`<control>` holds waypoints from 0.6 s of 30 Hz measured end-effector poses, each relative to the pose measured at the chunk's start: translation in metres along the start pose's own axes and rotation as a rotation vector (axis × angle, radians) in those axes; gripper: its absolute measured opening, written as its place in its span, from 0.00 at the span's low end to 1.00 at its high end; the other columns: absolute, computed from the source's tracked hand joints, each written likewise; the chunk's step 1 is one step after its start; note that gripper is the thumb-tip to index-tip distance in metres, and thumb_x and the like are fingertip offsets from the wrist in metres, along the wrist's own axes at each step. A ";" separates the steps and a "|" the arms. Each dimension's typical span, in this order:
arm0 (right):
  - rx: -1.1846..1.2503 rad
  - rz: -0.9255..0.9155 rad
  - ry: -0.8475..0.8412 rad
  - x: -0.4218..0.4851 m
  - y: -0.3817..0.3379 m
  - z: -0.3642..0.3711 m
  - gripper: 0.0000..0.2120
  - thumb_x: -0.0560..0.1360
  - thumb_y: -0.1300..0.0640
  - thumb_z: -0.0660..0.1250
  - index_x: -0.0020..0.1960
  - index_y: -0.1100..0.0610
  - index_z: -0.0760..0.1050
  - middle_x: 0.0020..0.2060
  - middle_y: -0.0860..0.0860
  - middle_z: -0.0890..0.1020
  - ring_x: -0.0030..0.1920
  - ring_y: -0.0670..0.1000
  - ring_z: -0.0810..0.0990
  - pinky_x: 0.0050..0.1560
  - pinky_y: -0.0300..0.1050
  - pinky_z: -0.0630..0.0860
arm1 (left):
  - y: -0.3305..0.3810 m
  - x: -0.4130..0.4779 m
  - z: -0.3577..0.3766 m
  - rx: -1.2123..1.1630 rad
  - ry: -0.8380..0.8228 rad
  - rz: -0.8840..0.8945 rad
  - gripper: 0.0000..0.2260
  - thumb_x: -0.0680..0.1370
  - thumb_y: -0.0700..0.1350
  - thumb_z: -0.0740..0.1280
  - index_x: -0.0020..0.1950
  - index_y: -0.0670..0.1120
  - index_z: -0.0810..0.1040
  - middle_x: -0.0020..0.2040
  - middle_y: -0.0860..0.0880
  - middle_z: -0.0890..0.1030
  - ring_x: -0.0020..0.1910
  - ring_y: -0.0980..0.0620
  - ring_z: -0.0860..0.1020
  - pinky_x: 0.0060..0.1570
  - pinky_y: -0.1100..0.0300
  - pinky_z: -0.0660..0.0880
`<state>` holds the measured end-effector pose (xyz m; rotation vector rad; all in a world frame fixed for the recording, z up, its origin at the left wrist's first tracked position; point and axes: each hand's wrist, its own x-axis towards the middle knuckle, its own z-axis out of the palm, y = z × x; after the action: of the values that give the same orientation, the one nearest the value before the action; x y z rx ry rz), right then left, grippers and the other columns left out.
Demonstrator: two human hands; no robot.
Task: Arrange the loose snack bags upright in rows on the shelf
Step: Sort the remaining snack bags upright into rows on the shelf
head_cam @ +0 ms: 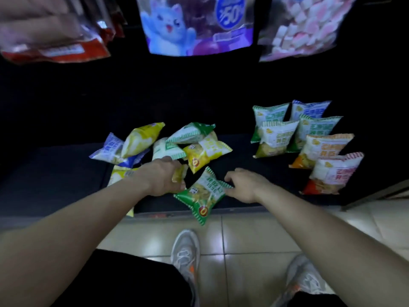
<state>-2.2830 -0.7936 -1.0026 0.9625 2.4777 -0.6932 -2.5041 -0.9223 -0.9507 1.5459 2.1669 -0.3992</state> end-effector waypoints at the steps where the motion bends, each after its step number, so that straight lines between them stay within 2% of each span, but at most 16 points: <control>1: 0.015 0.003 -0.017 0.007 -0.011 0.017 0.24 0.79 0.40 0.62 0.70 0.51 0.71 0.64 0.55 0.72 0.64 0.58 0.74 0.60 0.51 0.73 | -0.011 -0.005 0.009 -0.024 -0.049 -0.018 0.36 0.75 0.63 0.68 0.78 0.50 0.61 0.74 0.46 0.66 0.70 0.44 0.68 0.65 0.50 0.69; 5: 0.070 0.089 -0.004 0.034 -0.039 0.063 0.28 0.79 0.37 0.57 0.71 0.54 0.68 0.66 0.57 0.69 0.64 0.63 0.71 0.62 0.56 0.72 | -0.040 -0.008 0.027 -0.073 -0.102 -0.045 0.36 0.75 0.62 0.68 0.78 0.51 0.59 0.75 0.44 0.64 0.72 0.43 0.67 0.67 0.52 0.67; 9: 0.144 0.154 0.091 0.057 -0.039 0.079 0.29 0.75 0.38 0.67 0.67 0.55 0.66 0.65 0.57 0.68 0.64 0.61 0.69 0.59 0.56 0.73 | -0.047 0.008 0.031 -0.082 -0.105 0.008 0.35 0.75 0.64 0.66 0.78 0.52 0.60 0.75 0.46 0.64 0.72 0.45 0.66 0.68 0.51 0.66; 12: 0.277 0.248 0.080 0.073 -0.027 0.077 0.46 0.64 0.33 0.76 0.72 0.54 0.61 0.70 0.57 0.65 0.70 0.60 0.65 0.64 0.56 0.70 | -0.045 0.026 0.032 -0.083 -0.113 0.049 0.34 0.76 0.63 0.65 0.78 0.52 0.60 0.77 0.47 0.61 0.74 0.45 0.64 0.69 0.52 0.65; 14: 0.344 0.275 -0.002 0.083 -0.020 0.074 0.58 0.60 0.32 0.78 0.78 0.54 0.54 0.75 0.57 0.62 0.74 0.61 0.60 0.69 0.56 0.66 | -0.043 0.035 0.035 -0.090 -0.129 0.076 0.34 0.76 0.62 0.65 0.78 0.51 0.60 0.76 0.46 0.63 0.73 0.45 0.65 0.68 0.52 0.66; 16: 0.369 0.276 -0.065 0.091 -0.013 0.074 0.62 0.59 0.31 0.78 0.80 0.56 0.51 0.77 0.57 0.60 0.77 0.61 0.57 0.72 0.55 0.63 | -0.044 0.041 0.040 -0.095 -0.156 0.086 0.33 0.77 0.62 0.66 0.77 0.50 0.61 0.75 0.46 0.64 0.72 0.45 0.66 0.68 0.54 0.66; 18: 0.341 0.288 -0.090 0.097 -0.011 0.074 0.63 0.57 0.30 0.78 0.79 0.57 0.53 0.77 0.59 0.59 0.77 0.61 0.56 0.72 0.55 0.62 | -0.048 0.045 0.043 -0.104 -0.181 0.080 0.33 0.77 0.62 0.66 0.77 0.50 0.61 0.74 0.46 0.65 0.72 0.45 0.65 0.67 0.55 0.66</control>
<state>-2.3439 -0.7934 -1.1090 1.3445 2.1222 -1.0519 -2.5541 -0.9218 -1.0118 1.4746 1.9510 -0.3779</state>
